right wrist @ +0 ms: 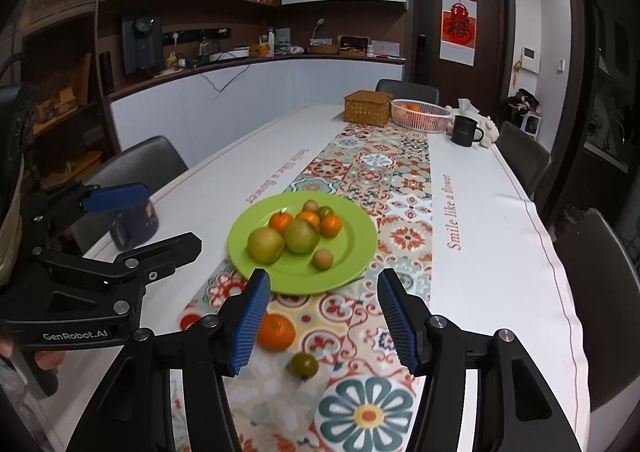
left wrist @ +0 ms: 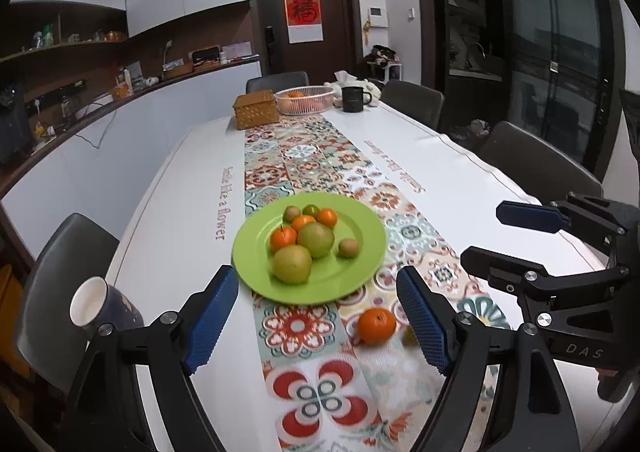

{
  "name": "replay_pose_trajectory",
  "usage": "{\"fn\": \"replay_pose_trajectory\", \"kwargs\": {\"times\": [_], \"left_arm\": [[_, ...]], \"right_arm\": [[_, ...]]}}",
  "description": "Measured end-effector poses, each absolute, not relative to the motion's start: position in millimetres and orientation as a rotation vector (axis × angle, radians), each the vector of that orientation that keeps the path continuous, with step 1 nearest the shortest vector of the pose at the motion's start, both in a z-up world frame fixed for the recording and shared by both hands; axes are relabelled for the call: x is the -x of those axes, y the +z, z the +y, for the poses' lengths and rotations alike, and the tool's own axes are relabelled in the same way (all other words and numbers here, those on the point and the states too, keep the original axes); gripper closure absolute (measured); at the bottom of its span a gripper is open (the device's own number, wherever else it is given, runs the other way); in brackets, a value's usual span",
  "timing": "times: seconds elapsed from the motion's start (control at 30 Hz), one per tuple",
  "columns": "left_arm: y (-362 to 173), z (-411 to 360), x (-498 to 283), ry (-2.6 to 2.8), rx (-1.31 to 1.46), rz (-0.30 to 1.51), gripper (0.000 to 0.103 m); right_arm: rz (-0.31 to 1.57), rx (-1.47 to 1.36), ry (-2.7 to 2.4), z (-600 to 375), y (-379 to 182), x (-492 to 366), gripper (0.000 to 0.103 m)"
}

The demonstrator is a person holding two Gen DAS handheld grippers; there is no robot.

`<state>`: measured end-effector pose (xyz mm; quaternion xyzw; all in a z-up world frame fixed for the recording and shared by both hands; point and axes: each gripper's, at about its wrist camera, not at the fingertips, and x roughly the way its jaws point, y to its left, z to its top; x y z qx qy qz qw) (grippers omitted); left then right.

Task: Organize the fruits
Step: 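Move both tools back toward the last tangerine and green tomato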

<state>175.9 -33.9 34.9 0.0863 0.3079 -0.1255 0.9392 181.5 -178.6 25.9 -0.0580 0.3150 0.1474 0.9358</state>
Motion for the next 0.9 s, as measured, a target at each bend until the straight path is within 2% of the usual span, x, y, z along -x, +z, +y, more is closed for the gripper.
{"fn": "replay_pose_trajectory", "kwargs": {"times": [0.47, 0.9], "left_arm": [[2, -45, -155, -0.405, -0.297, 0.647, 0.022], [-44, -60, -187, -0.55, -0.44, 0.76, 0.022]], "right_arm": [[0.74, 0.192, 0.316, -171, -7, -157, 0.046], [0.879, 0.312, 0.372, -163, -50, -180, 0.046]]}}
